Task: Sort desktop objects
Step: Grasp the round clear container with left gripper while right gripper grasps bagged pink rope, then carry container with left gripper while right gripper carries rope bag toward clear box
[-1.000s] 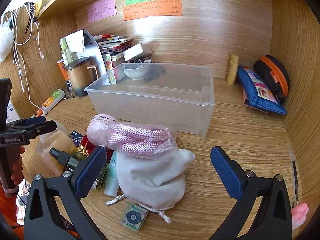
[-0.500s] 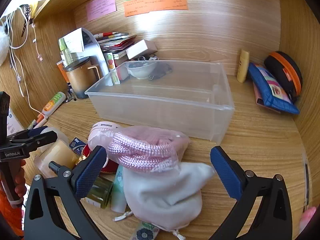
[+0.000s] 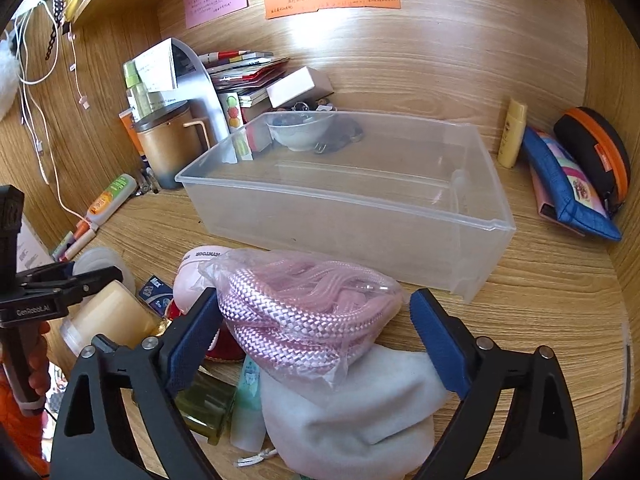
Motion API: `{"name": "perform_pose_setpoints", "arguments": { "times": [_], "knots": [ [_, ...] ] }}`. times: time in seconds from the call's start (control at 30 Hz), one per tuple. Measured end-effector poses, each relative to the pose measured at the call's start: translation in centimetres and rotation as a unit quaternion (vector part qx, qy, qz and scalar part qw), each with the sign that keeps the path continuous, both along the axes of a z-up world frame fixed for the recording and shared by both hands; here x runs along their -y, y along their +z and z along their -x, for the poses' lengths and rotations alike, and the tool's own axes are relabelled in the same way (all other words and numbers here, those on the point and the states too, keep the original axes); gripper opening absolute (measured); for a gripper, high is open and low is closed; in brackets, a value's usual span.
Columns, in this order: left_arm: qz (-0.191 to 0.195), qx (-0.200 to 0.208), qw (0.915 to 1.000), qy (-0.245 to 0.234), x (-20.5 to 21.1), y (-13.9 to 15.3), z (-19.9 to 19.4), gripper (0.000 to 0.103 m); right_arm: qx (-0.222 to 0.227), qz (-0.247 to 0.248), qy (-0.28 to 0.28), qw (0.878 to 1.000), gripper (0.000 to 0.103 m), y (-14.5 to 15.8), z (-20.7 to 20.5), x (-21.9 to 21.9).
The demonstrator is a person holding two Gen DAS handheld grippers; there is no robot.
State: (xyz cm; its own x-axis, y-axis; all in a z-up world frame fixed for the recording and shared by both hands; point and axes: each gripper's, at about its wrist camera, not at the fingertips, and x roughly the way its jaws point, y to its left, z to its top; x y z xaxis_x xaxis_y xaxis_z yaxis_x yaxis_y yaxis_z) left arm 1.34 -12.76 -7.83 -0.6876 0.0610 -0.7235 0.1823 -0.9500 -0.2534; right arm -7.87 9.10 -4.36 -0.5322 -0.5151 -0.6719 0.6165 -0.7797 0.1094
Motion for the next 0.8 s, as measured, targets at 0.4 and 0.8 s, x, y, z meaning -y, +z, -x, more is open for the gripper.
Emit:
{"name": "perform_pose_setpoints", "arguments": {
  "times": [0.4, 0.8],
  "knots": [
    [0.016, -0.001, 0.9999, -0.005, 0.0, -0.3, 1.6, 0.044, -0.004, -0.005, 0.018, 1.0, 0.07, 0.3, -0.2, 0.0],
    [0.034, -0.015, 0.9993, 0.008, 0.4, 1.1, 2.5, 0.029, 0.002, 0.023, 0.011, 1.0, 0.059, 1.7, 0.5, -1.5]
  ]
}}
